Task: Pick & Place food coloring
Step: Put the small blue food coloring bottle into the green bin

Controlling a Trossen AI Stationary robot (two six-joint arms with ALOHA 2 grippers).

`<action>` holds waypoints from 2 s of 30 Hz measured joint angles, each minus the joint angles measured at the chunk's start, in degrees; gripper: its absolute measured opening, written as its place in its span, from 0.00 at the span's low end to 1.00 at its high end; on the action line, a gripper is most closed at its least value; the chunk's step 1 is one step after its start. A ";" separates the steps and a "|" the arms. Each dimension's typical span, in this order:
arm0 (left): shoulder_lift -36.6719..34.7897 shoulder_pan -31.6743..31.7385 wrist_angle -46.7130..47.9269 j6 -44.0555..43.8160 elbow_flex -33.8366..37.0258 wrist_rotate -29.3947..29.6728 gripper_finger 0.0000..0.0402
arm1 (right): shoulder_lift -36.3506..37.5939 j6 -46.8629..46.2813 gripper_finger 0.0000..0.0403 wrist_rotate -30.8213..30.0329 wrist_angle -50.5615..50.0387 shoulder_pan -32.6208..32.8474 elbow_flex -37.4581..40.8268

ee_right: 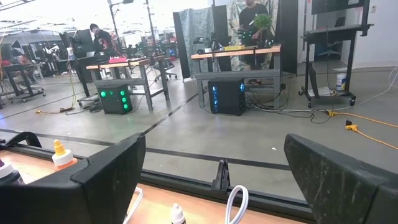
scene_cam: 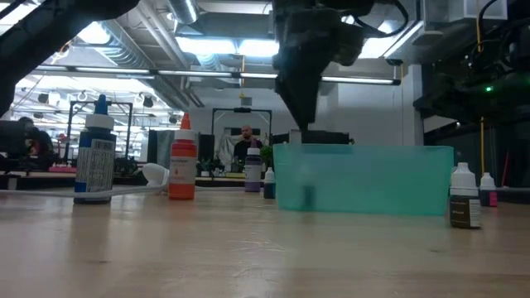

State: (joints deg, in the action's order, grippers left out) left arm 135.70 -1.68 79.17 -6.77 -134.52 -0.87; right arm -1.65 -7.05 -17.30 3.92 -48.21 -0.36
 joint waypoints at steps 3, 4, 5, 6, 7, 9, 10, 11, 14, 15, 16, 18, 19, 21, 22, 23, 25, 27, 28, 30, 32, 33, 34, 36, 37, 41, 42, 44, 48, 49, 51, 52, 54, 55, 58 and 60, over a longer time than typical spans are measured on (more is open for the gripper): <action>-0.87 0.73 2.63 -1.23 -0.44 2.51 0.43 | 0.02 -0.02 0.95 0.00 0.00 0.02 0.00; -1.37 1.07 3.28 -1.15 -0.44 3.36 0.43 | 0.02 -0.01 0.95 0.00 0.00 0.00 0.00; -1.83 1.38 3.59 -0.51 -0.44 4.24 0.44 | 0.01 -0.02 0.95 0.00 -0.02 0.02 0.00; -2.05 1.74 4.41 0.24 -0.46 5.10 0.46 | 0.02 0.00 0.95 -0.01 0.01 0.02 0.00; -2.32 2.06 5.36 1.00 -0.43 5.91 0.47 | 0.02 -0.02 0.95 0.00 -0.01 0.00 0.00; -2.75 2.84 6.27 3.06 -0.33 6.78 0.51 | 0.02 -0.02 0.95 0.00 0.00 0.02 0.00; -3.04 3.23 6.13 4.30 -0.33 6.86 0.54 | 0.02 0.00 0.95 0.00 0.00 0.00 0.00; -3.54 3.74 6.17 5.35 -0.33 6.94 0.56 | 0.02 0.00 0.95 0.00 -0.02 0.00 -0.02; -4.29 5.39 5.63 7.51 -0.44 6.91 0.63 | 0.02 -0.01 0.95 -0.01 -0.04 0.00 -0.01; -4.48 6.05 5.66 8.16 -0.35 6.77 0.65 | 0.02 0.00 0.95 0.00 -0.01 0.02 -0.01; -4.71 6.68 5.77 8.87 -0.07 6.00 0.67 | 0.02 -0.01 0.95 0.00 -0.01 0.00 -0.01; -5.48 7.91 4.77 10.49 0.65 2.88 0.70 | 0.02 -0.01 0.95 0.00 -0.02 0.02 0.00; -6.27 8.59 4.29 10.97 1.42 1.05 0.70 | 0.02 0.00 0.95 0.00 0.00 0.02 0.00; -7.81 9.63 2.79 12.00 3.16 -1.94 0.71 | 0.02 0.00 0.95 0.11 -0.02 0.00 0.00; -8.83 10.01 1.09 12.76 4.49 -2.99 0.71 | 0.00 -0.01 0.95 0.32 -0.02 0.00 0.00; -9.96 10.44 -0.06 13.29 6.12 -3.86 0.71 | 0.01 -0.02 0.95 0.39 -0.02 0.02 0.00; -12.70 10.89 -3.14 14.36 10.13 -4.15 0.70 | -0.12 -0.01 0.95 0.44 -0.02 0.02 0.00; -15.93 11.21 -6.10 15.05 14.86 -4.16 0.70 | -0.11 0.00 0.95 0.44 0.00 0.02 0.00; -17.86 11.33 -7.82 15.45 17.56 -4.24 0.70 | -0.11 -0.02 0.95 0.44 -0.02 0.02 0.00; -21.70 11.68 -11.62 16.14 23.21 -4.31 0.70 | -0.11 0.00 0.95 0.44 -0.02 0.02 0.00; -25.78 11.79 -16.04 16.58 29.25 -4.28 0.69 | -0.11 -0.01 0.95 0.45 -0.01 0.02 0.00; -27.71 11.93 -18.42 16.59 32.26 -4.29 0.69 | -0.11 0.00 0.95 0.44 -0.01 0.02 0.00; -29.47 11.99 -20.76 16.59 35.15 -4.42 0.69 | -0.11 -0.02 0.95 0.45 -0.02 0.02 -0.01; -32.73 12.13 -25.59 16.62 40.89 -4.54 0.69 | -0.11 -0.02 0.95 0.45 -0.02 0.02 0.00; -34.13 12.25 -27.79 16.62 43.54 -4.59 0.69 | -0.11 -0.02 0.95 0.44 -0.02 0.02 0.00; -38.43 12.31 -36.53 16.96 52.43 -4.63 0.70 | -0.11 -0.01 0.95 0.45 -0.02 0.02 -0.01; -39.16 12.31 -37.93 17.42 54.36 -4.68 0.70 | -0.11 -0.01 0.95 0.44 -0.02 0.02 -0.01; -40.27 12.31 -40.53 19.14 57.72 -4.71 0.70 | -0.11 -0.01 0.95 0.45 -0.02 0.02 0.00; -41.03 12.31 -44.37 21.32 62.99 -4.65 0.69 | -0.11 -0.01 0.95 0.45 -0.01 0.02 0.00; -41.03 12.32 -45.54 21.55 64.14 -4.65 0.69 | -0.11 -0.02 0.95 0.45 -0.02 0.02 0.00; -41.03 12.63 -47.95 22.05 66.41 -4.67 0.69 | -0.11 -0.01 0.95 0.45 -0.02 0.02 0.00; -41.03 12.72 -49.07 22.14 67.38 -4.63 0.69 | -0.11 -0.01 0.95 0.46 -0.02 0.02 0.00; -41.03 12.77 -51.93 22.47 69.16 -4.32 0.69 | -0.11 -0.02 0.95 0.44 -0.02 0.02 -0.02; -41.03 12.77 -53.49 22.55 69.93 -3.87 0.69 | -0.11 -0.01 0.95 0.46 -0.02 0.02 0.00; -40.24 12.77 -56.40 22.58 70.94 -3.61 0.69 | -0.11 0.00 0.95 0.46 -0.02 0.02 0.00; -39.24 13.03 -57.15 22.58 70.99 -3.92 0.69 | -0.11 0.00 0.95 0.44 -0.02 0.02 0.00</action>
State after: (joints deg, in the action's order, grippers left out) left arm 96.46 11.35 22.01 15.81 -63.53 -4.79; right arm -1.76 -7.05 -16.86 3.90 -48.18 -0.36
